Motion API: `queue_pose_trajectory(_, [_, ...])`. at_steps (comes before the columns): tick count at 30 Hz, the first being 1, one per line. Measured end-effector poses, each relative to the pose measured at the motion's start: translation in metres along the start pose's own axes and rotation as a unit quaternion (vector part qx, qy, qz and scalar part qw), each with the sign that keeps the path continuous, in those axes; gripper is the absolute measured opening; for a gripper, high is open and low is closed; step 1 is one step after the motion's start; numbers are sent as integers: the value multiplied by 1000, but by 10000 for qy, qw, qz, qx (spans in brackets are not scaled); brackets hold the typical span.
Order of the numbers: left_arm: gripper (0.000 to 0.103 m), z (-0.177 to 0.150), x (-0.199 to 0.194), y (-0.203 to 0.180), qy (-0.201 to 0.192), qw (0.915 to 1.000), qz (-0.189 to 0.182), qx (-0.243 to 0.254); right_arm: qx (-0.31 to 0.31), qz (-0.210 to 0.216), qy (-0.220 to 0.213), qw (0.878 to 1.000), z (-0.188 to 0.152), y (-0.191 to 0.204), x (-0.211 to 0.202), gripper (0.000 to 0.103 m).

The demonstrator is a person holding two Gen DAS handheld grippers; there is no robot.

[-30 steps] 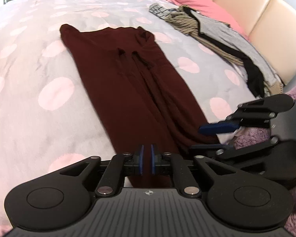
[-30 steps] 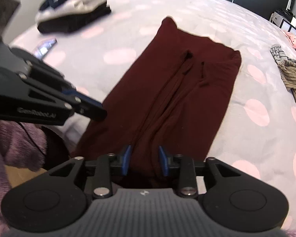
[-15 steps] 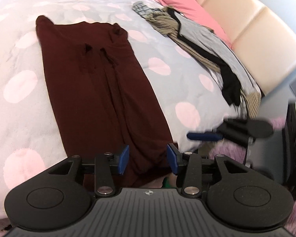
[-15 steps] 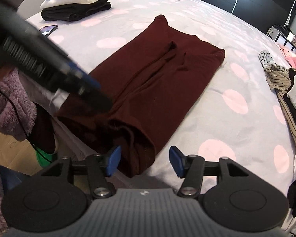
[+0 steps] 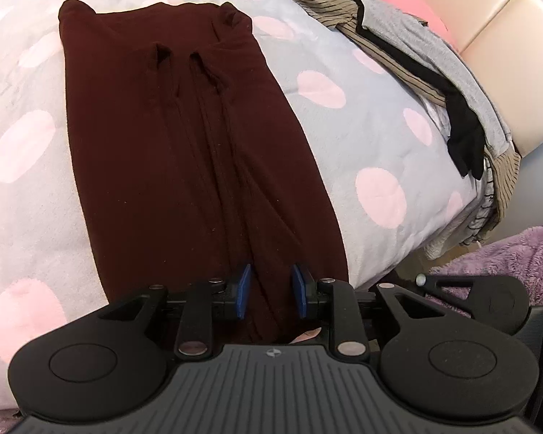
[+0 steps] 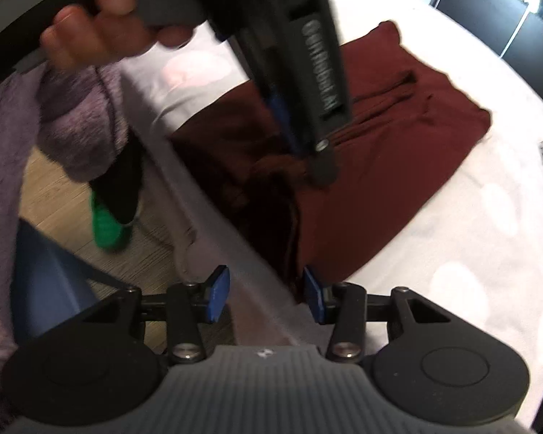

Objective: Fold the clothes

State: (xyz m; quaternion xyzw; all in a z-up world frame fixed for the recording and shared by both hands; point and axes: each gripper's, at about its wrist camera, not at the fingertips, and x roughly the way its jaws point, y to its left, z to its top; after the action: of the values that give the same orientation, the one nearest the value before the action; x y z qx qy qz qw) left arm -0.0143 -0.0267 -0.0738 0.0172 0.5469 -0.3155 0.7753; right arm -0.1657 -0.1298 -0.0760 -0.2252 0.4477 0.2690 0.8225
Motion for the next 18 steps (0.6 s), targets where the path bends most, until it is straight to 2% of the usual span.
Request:
queue_pose_trajectory(1, [23, -1, -1, 0, 5, 10000, 44, -5, 73, 139, 80, 9998, -2, -1, 0, 48])
queue_pose_trajectory(3, [23, -3, -3, 2, -20, 10000, 66, -61, 320, 513, 334, 9976, -9, -2, 3, 28])
queue_pose_trajectory(4, [23, -3, -5, 2, -43, 9999, 23, -122, 360, 467, 370, 9976, -13, 0, 2, 28])
queue_pose_trajectory(7, [27, -4, -15, 3, -201, 9994, -139, -237, 476, -23, 78, 9988, -15, -4, -13, 29])
queue_pose_trajectory(8, [34, -5, -18, 3, -257, 9992, -165, -260, 582, -235, -48, 9980, -17, -6, -20, 32])
queue_pose_trajectory(9, [45, -5, -20, 2, -313, 9989, -200, -283, 669, -454, -132, 9966, -19, -8, -25, 37])
queue_pose_trajectory(11, [46, -4, -20, 1, -337, 9984, -309, -328, 783, -689, -222, 9943, -20, -14, -27, 49])
queue_pose_trajectory(12, [46, -4, -18, 1, -300, 9984, -342, -336, 779, -712, -253, 9941, -19, -17, -25, 51])
queue_pose_trajectory(13, [45, -3, -15, 0, -256, 9986, -335, -332, 708, -740, -297, 9943, -18, -19, -23, 51])
queue_pose_trajectory(14, [40, -2, -12, -1, -204, 9988, -308, -309, 608, -767, -332, 9946, -18, -20, -21, 48])
queue_pose_trajectory(15, [28, -2, -9, -1, -142, 9992, -256, -262, 466, -780, -336, 9953, -17, -21, -19, 44])
queue_pose_trajectory(17, [23, -3, -4, 0, -16, 9997, -125, -231, 370, -717, -332, 9962, -16, -26, -20, 34])
queue_pose_trajectory(18, [19, -4, -4, 0, 21, 9997, -82, -223, 429, -686, -379, 9960, -16, -29, -23, 32])
